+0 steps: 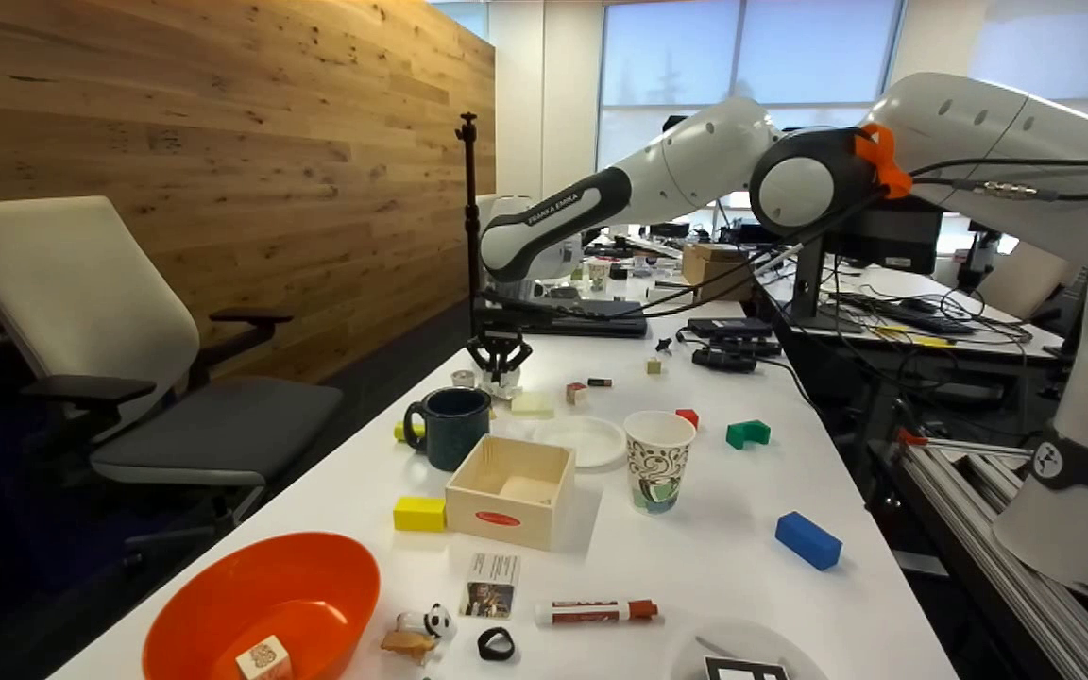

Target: Wipe the brown and yellow object with the serviette

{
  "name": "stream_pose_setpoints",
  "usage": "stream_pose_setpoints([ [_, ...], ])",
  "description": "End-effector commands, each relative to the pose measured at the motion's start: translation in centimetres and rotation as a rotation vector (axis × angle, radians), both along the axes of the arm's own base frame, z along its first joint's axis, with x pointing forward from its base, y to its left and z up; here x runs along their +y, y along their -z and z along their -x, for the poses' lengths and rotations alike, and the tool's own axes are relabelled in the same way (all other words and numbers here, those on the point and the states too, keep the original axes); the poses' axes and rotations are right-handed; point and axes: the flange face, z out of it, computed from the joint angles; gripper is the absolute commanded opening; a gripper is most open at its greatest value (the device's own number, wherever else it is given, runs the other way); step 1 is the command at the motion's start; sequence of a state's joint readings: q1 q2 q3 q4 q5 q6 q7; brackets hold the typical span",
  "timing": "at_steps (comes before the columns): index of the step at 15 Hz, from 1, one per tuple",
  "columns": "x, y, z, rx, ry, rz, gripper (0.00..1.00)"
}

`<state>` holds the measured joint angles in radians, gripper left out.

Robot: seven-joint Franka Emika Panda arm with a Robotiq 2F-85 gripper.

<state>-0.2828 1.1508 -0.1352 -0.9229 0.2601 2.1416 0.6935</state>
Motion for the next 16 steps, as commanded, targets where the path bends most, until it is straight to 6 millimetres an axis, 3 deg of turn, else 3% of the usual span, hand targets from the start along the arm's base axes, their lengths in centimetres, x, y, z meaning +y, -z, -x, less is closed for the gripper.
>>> stream_pose_setpoints([
  [1,-0.3,-1.2,-1.3,-0.074,0.020,0.066,0.01],
  [7,-2.5,-1.6,-0.9,-0.086,0.044,0.199,0.01],
  [13,-4.3,0.5,0.4,-0.029,0.065,0.231,0.01],
  [15,-4.4,0.9,0.5,-0.024,0.078,0.225,0.29],
  [16,-4.3,0.9,0.5,-0.016,0.081,0.221,0.35],
])
